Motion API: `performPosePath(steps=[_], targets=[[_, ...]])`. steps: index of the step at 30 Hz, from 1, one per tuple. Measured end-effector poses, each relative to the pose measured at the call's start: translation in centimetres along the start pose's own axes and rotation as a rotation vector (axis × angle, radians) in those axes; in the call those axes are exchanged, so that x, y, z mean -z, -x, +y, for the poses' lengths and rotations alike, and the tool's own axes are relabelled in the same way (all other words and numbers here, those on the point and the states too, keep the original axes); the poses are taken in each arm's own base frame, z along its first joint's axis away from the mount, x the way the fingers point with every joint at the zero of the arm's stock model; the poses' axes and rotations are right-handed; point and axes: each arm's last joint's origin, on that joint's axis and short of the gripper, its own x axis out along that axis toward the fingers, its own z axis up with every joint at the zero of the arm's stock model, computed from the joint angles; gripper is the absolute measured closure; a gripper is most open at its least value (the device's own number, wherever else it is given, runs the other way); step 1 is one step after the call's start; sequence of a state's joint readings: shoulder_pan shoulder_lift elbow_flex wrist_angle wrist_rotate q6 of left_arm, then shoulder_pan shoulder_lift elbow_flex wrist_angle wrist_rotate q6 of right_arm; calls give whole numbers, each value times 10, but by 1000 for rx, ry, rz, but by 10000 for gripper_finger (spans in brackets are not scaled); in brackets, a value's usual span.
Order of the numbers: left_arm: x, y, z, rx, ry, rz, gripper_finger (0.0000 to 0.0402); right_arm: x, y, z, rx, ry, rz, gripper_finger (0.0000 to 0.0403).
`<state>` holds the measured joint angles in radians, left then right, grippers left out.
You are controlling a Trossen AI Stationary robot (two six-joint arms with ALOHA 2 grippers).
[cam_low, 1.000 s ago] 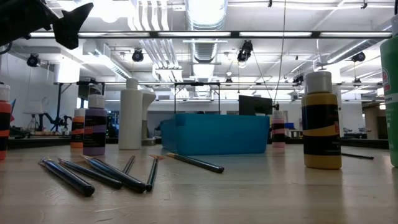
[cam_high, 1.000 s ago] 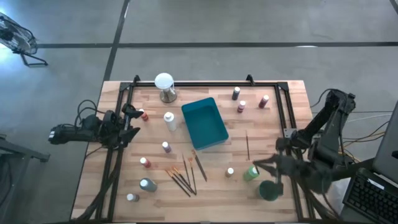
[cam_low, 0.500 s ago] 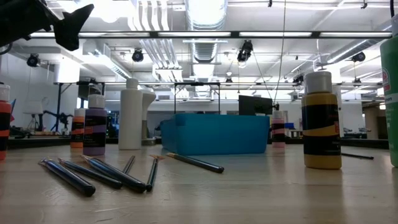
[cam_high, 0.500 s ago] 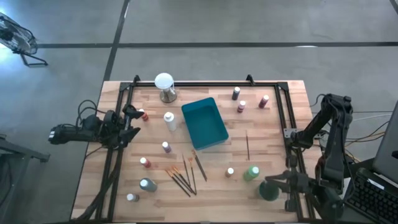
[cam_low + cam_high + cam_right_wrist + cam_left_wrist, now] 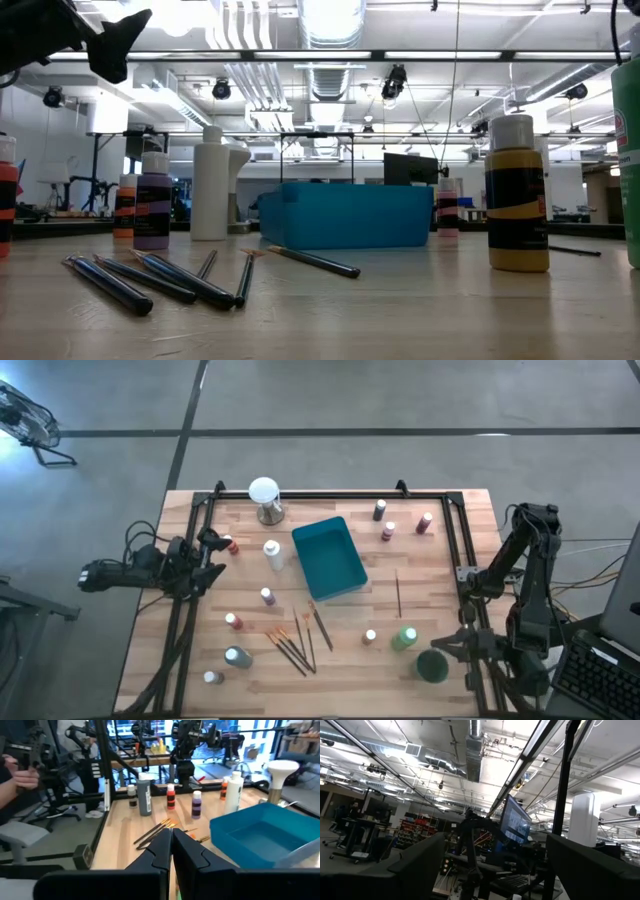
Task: Pick & Place Paint Supplies
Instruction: Put the silver paintbrush into the green cup
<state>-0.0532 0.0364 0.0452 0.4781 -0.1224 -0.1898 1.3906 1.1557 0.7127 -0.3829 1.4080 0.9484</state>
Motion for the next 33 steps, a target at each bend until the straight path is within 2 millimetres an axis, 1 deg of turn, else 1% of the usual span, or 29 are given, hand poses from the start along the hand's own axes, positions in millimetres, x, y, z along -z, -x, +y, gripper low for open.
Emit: performPosePath(steps=[7,10,16,19,33], targets=[[0,0,1,-17,2,-4,46,13,9,-16,-50,34,13,394],[0,0,1,-33,2,-7,46,23,10,-23,-59,45,20,394],[-1,0,2,-69,2,-18,46,42,10,-33,-69,6,22,395],[-1,0,2,-79,3,-25,46,46,9,-32,-74,-9,18,395],[-2,0,2,-87,-7,-28,46,56,5,-17,-78,-35,18,395]])
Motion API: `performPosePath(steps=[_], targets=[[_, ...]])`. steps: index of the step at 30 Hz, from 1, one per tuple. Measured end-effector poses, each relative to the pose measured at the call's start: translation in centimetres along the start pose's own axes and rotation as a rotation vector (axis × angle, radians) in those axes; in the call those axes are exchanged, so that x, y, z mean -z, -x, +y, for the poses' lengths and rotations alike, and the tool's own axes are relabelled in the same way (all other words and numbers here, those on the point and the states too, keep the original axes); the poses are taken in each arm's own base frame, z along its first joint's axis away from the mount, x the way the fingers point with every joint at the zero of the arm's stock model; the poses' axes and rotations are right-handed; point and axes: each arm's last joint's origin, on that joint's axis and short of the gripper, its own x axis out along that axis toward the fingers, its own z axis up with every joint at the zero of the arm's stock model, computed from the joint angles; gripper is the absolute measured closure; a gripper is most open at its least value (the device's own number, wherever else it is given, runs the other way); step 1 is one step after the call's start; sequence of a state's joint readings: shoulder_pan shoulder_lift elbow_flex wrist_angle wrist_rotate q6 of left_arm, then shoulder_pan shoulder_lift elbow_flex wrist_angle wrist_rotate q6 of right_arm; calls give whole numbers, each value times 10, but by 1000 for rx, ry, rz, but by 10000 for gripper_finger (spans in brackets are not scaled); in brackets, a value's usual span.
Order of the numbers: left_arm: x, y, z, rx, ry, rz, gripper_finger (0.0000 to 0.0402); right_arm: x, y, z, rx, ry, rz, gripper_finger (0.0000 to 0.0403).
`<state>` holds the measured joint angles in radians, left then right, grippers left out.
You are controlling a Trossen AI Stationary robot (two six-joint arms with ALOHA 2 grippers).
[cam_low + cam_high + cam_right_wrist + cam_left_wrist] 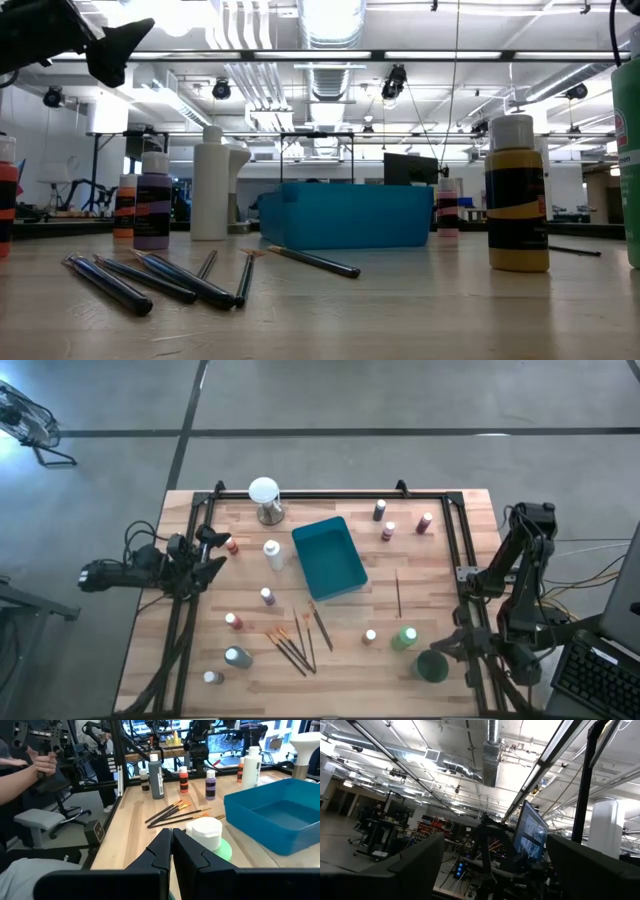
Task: Pick & Place Paint Supplies
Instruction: Put the silver paintbrush into the green cup
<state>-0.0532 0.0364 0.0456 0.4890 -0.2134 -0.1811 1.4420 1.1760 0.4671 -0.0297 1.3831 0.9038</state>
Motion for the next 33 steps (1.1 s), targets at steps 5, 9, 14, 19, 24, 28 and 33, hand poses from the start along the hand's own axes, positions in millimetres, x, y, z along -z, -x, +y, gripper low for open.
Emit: performPosePath(steps=[5,9,14,19,24,28,33], targets=[[0,0,0,2,-1,1,46,3,-12,1,-2,2,61,395],[0,0,0,2,-1,0,46,2,-16,1,-8,16,79,395],[0,0,0,2,-1,1,46,1,-16,4,-23,-14,85,395],[0,0,0,2,-3,1,46,1,-20,3,-38,-5,118,395],[0,0,0,2,-4,2,46,1,-27,2,-50,8,161,395],[0,0,0,2,-3,3,46,1,-29,2,-60,7,182,395],[0,0,0,1,-3,3,46,1,-29,3,-73,-1,191,395]])
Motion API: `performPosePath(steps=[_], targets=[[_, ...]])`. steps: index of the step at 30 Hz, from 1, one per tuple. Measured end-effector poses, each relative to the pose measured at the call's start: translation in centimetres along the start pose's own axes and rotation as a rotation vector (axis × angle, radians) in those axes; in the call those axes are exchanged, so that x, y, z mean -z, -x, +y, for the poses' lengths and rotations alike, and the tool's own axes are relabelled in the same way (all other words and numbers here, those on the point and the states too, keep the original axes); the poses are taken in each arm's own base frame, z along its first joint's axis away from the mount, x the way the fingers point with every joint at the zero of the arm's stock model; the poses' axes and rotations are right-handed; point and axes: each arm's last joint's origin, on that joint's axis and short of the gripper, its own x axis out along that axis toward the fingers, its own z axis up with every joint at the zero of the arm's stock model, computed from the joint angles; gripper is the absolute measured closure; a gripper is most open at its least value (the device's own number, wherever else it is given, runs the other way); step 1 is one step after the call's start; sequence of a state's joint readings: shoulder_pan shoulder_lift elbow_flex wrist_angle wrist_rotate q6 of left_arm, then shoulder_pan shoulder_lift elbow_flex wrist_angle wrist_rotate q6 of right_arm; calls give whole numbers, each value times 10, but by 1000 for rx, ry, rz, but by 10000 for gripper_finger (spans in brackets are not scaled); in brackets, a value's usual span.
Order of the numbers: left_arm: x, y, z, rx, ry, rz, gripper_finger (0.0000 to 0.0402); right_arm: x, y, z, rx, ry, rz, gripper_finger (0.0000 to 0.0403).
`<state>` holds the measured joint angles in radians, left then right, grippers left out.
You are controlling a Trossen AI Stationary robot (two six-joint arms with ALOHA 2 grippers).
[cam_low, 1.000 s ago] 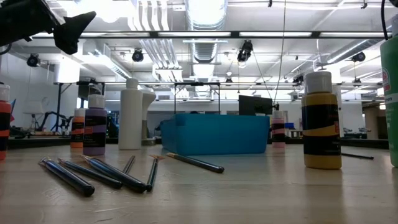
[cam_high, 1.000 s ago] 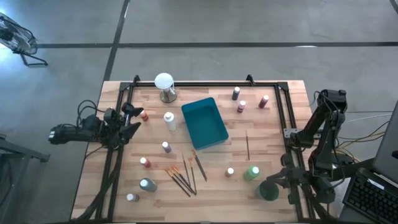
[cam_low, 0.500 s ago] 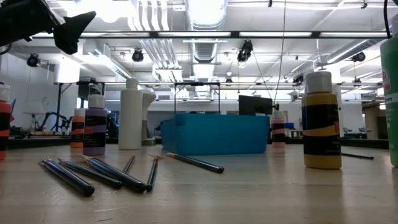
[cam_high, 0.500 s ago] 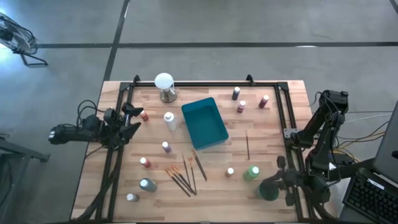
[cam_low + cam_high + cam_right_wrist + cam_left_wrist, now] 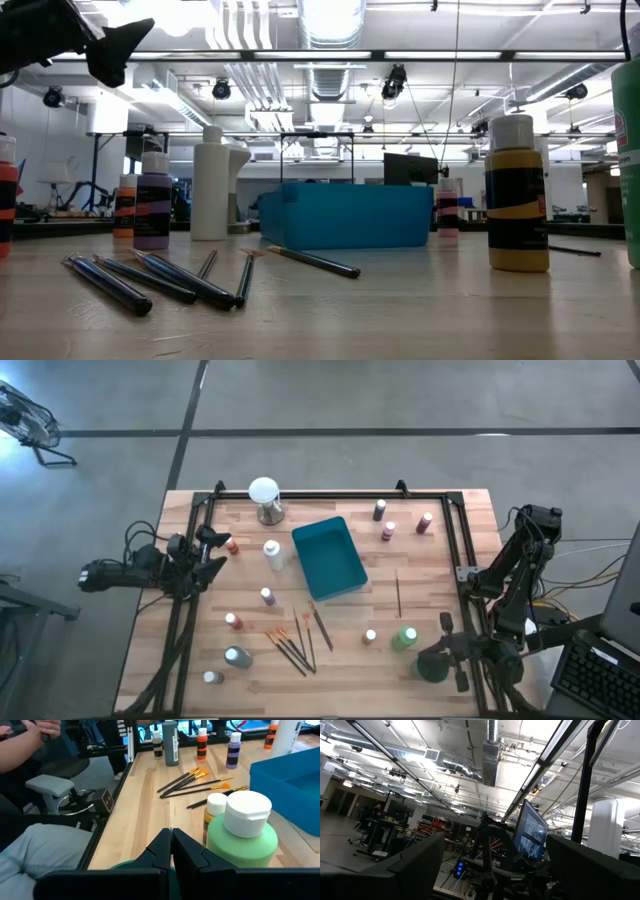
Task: Pick & Place Paint Supplies
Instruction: Put the silver paintbrush into the green cup
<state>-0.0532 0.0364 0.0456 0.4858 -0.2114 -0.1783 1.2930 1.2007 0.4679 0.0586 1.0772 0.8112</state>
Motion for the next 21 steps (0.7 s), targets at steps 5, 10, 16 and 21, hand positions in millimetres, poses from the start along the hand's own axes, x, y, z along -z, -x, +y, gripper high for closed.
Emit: performPosePath(steps=[5,10,16,21], targets=[[0,0,0,0,0,0,46,0,0,0,-6,0,6,395],[0,0,0,-1,0,0,46,0,0,0,-6,0,6,395],[0,0,0,0,0,0,46,0,0,0,-11,-4,12,394],[0,0,0,-1,0,0,46,1,0,0,-20,-45,24,394]])
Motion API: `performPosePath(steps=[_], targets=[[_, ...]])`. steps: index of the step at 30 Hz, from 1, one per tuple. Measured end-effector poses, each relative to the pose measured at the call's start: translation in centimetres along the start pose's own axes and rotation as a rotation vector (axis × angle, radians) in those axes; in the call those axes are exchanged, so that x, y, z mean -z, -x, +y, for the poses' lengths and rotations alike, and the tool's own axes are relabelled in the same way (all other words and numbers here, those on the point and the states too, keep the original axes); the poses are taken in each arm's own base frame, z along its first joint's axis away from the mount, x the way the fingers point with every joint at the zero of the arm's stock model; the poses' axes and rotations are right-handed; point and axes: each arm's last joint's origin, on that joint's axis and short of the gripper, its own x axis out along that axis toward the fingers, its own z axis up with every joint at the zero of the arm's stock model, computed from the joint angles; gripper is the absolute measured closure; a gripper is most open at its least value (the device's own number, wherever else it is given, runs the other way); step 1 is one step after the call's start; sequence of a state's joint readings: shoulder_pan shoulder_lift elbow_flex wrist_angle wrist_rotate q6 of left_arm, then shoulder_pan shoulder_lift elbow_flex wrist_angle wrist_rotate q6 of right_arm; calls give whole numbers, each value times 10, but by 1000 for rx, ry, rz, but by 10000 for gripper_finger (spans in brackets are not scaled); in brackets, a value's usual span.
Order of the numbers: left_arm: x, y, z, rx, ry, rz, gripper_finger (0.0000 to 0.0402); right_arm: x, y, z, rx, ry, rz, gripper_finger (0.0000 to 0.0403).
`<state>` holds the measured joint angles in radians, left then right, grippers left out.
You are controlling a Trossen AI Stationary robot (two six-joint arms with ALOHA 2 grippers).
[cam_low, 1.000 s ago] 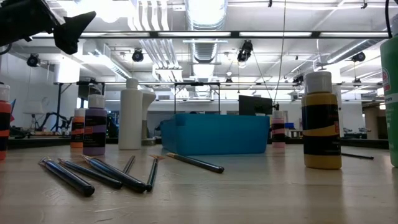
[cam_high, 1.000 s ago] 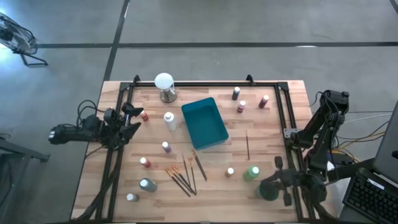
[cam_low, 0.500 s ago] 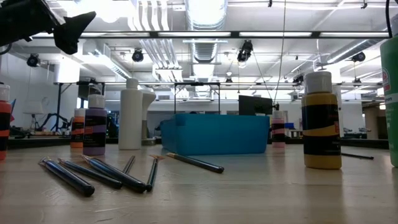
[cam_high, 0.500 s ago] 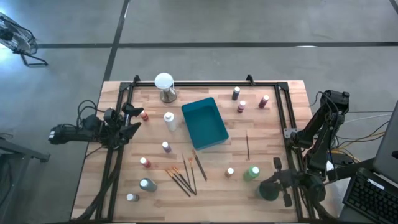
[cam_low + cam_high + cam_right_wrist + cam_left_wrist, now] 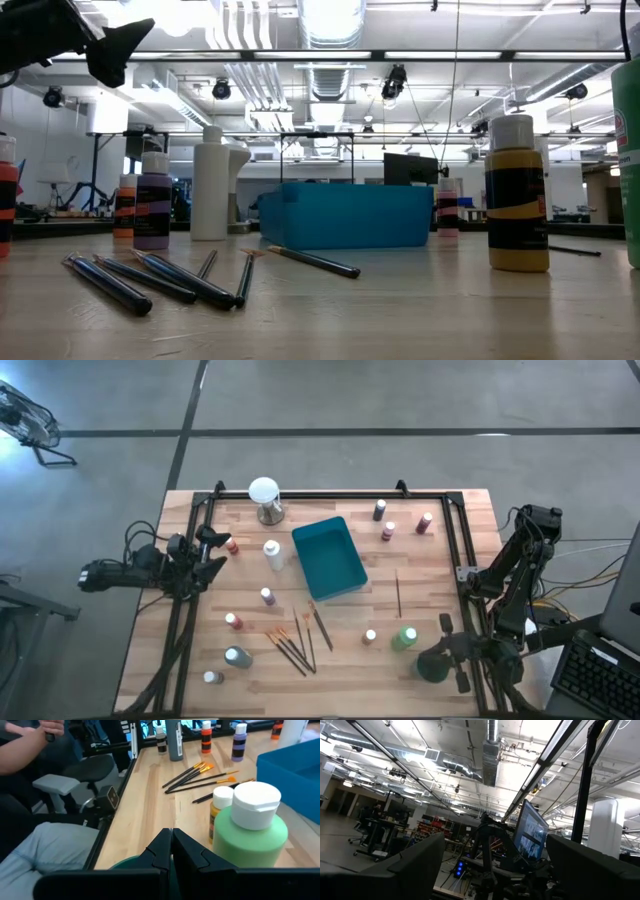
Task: Pick & Place Paint Supplies
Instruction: Put the silver paintbrush into the green cup, then put the gold paintbrush into the green cup
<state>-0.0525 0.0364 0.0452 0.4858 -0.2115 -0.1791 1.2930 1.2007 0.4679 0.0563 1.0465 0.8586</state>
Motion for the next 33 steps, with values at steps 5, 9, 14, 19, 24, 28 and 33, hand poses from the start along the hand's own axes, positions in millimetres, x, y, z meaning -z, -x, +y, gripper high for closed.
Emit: performPosePath(steps=[5,9,14,19,24,28,33], targets=[[0,0,0,0,1,0,46,0,0,0,-1,-10,1,394],[0,0,0,1,1,1,46,0,0,0,-3,-36,3,394],[0,0,0,1,2,0,46,0,0,0,-8,-51,9,383],[0,0,0,1,1,1,46,0,0,0,-6,-51,9,349],[0,0,0,1,1,0,46,-2,0,0,-1,-30,-4,316],[0,0,0,1,2,-2,46,-21,6,5,2,-2,-65,300],[-1,0,0,3,3,-11,46,-62,18,13,0,35,-154,294]])
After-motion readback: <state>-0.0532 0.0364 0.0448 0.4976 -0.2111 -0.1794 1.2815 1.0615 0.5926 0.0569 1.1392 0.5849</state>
